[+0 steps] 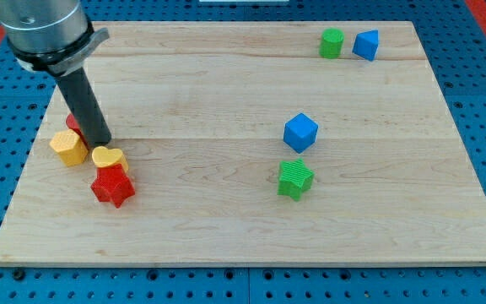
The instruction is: Move the red star into the yellow heart
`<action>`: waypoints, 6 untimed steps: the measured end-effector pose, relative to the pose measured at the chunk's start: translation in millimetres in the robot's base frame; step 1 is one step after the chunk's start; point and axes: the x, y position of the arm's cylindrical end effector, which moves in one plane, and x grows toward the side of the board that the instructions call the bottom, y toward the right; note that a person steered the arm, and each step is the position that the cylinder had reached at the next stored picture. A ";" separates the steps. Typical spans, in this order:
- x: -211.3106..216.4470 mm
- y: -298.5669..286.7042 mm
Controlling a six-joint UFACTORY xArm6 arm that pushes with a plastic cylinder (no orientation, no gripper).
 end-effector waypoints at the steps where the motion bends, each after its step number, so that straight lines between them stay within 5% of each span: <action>1: 20.8 12.2; 2: 55.6 73.4; 4: 48.2 19.9; 5: 101.4 24.5; 6: 100.6 90.8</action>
